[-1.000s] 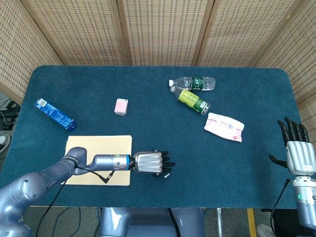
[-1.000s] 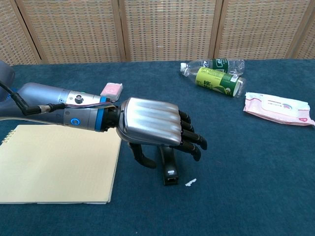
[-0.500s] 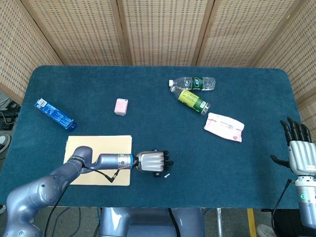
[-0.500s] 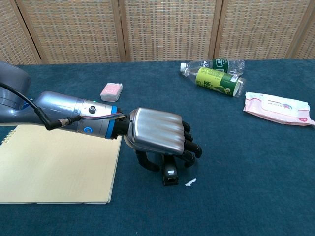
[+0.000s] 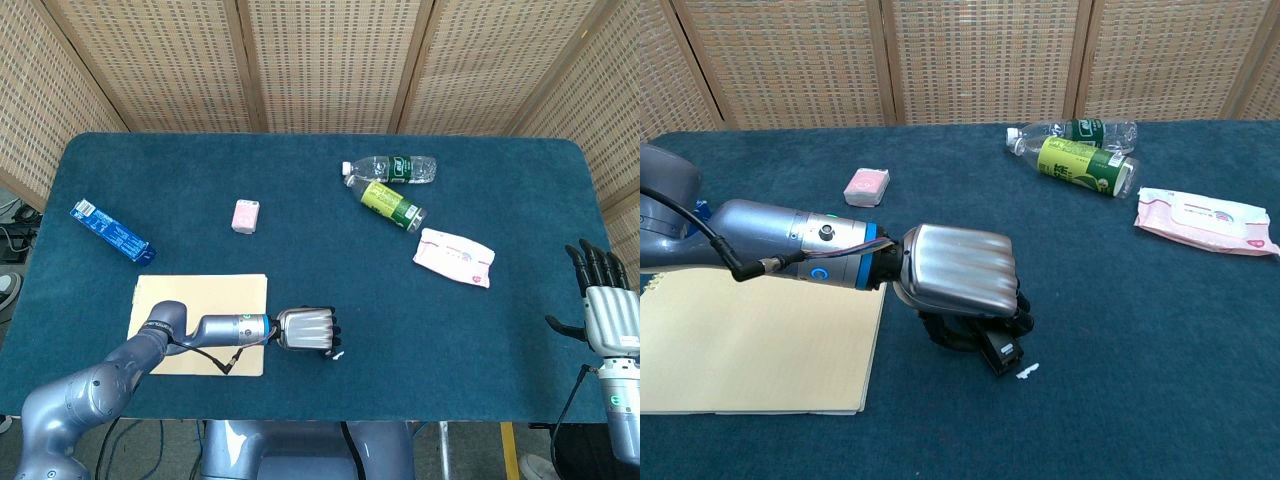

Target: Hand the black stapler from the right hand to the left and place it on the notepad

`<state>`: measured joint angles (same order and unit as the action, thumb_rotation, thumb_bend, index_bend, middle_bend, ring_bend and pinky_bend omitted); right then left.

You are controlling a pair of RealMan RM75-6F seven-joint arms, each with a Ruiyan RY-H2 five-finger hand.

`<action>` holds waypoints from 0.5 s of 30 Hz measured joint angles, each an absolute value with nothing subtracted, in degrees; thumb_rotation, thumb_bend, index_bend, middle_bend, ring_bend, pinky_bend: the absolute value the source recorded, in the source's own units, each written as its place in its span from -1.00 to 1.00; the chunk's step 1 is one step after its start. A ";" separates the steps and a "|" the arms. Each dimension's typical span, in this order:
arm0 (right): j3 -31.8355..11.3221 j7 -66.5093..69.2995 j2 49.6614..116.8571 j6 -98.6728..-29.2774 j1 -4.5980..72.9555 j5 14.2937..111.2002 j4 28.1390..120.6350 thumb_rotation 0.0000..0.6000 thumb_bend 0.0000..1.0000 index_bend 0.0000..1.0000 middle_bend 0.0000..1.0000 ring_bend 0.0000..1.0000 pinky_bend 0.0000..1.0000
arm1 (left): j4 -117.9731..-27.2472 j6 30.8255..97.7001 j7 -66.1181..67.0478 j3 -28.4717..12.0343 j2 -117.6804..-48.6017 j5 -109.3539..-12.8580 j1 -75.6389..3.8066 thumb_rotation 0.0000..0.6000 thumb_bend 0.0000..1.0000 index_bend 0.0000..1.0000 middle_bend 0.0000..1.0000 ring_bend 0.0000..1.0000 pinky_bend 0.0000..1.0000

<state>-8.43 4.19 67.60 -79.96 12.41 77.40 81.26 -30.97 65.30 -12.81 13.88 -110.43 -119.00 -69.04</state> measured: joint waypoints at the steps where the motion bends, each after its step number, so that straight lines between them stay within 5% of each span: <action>1: -8.45 4.11 67.60 -80.01 12.38 77.45 81.30 1.00 -1.00 -1.00 -1.00 -1.00 -1.00 | -31.16 65.69 -12.57 13.88 -110.10 -118.88 -69.00 1.00 0.19 0.48 0.07 0.28 0.19; 9: -8.35 3.96 67.47 -80.58 12.12 78.70 82.26 1.00 -1.00 -1.00 -1.00 -1.00 -1.00 | -35.55 70.34 -10.61 13.35 -104.28 -117.11 -67.50 1.00 0.18 0.48 0.07 0.28 0.19; 15: -7.81 2.75 67.40 -81.35 11.92 80.53 83.71 1.00 -1.00 -1.00 -1.00 -1.00 -1.00 | -44.58 75.69 -7.17 14.36 -93.74 -115.65 -62.30 1.00 0.16 0.48 0.07 0.28 0.19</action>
